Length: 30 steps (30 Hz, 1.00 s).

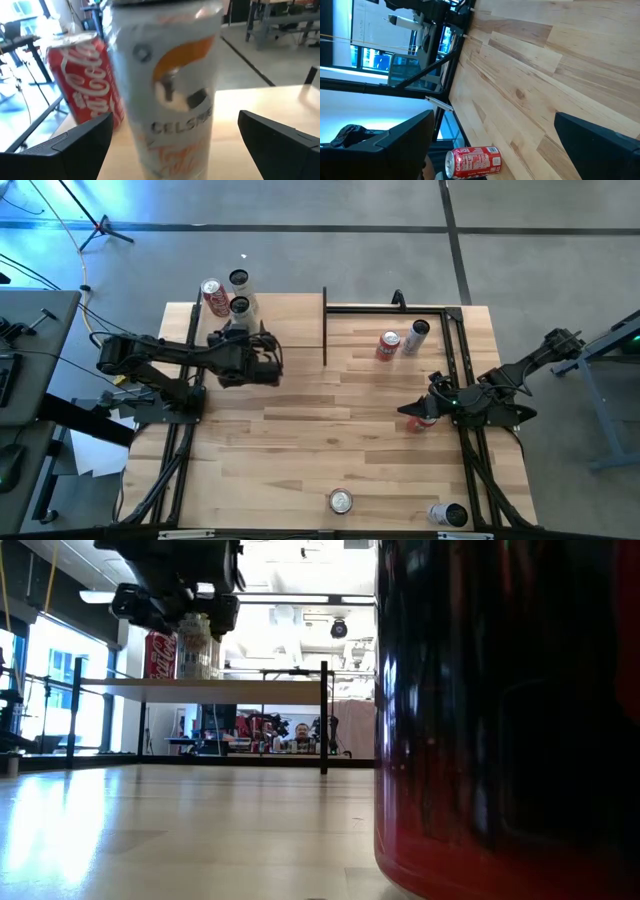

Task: Place canned beverage on shelf
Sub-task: Put the top blue soda can on the shelf

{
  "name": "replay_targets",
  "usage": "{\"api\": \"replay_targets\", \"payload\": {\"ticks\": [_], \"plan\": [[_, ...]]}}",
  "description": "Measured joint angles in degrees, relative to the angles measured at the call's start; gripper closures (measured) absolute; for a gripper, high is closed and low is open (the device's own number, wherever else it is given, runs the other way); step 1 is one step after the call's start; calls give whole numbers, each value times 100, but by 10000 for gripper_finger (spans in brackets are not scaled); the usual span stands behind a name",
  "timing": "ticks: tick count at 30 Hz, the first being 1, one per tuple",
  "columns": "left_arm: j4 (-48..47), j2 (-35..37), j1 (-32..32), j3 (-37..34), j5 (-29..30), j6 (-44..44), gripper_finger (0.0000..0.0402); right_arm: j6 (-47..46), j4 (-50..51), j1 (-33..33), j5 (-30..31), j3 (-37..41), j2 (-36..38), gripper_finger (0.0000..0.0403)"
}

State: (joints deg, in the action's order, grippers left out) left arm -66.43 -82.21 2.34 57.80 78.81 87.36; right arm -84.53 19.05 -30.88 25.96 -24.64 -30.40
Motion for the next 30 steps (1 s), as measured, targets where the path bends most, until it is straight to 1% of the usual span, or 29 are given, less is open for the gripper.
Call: {"api": "replay_targets", "payload": {"ticks": [5, 15, 25, 30], "plan": [[-475, 0, -138, -1, -380, 692, 2, 0, 0, 0, 2, 0, 0, 3], [-1145, 2, -575, 0, -1254, 1714, 2, 0, 0, 0, 1, 0, 0, 3], [-1240, 2, -1128, 1, -2392, 2158, 2, 0, 0, 1, 2, 0, -1, 3], [-1238, 2, -1617, 1, -2554, 2380, 2, 0, 0, -1, 0, 0, -1, 3]]}}
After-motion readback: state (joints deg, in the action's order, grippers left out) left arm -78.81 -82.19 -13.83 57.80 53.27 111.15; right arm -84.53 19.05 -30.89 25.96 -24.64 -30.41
